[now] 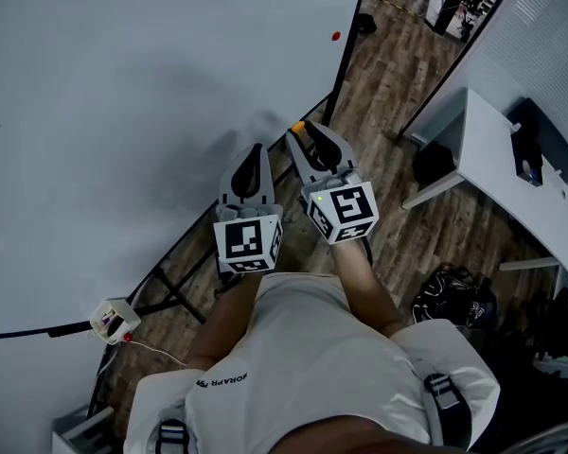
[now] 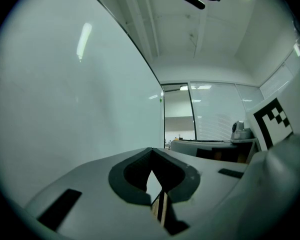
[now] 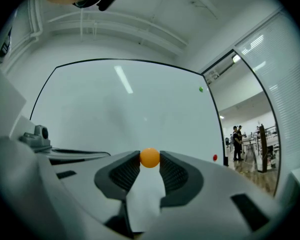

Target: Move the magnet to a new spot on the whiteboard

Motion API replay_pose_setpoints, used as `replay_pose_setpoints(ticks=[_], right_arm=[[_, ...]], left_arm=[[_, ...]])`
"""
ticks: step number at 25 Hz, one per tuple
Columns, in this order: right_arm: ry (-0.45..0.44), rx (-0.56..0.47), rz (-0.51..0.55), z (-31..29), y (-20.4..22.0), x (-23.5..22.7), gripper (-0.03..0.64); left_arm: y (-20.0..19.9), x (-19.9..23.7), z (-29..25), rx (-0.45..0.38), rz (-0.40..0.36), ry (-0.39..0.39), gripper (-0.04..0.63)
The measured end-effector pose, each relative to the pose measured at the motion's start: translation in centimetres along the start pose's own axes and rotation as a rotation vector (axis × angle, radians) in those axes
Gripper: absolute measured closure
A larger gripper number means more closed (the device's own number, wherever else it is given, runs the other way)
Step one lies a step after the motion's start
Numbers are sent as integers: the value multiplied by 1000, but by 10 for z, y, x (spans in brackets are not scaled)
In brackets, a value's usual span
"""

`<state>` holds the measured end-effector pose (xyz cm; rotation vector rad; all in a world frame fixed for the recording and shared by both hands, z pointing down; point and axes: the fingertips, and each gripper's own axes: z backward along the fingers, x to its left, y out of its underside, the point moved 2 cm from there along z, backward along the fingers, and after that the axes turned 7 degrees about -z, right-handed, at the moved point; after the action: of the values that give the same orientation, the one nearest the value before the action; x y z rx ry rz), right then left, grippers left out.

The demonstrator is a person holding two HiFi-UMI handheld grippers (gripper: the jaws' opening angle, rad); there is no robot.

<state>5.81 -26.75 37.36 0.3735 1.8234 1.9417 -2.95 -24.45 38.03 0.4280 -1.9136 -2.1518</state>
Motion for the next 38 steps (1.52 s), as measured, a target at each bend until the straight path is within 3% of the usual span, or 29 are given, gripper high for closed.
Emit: replay_pose_setpoints(ticks=[18, 38], right_arm=[[-61, -23, 23, -44, -50, -7, 488], [-69, -18, -8, -81, -61, -17, 486]], left_arm=[[-9, 3, 9, -12, -30, -14, 595], [-15, 10, 19, -19, -41, -31, 596]])
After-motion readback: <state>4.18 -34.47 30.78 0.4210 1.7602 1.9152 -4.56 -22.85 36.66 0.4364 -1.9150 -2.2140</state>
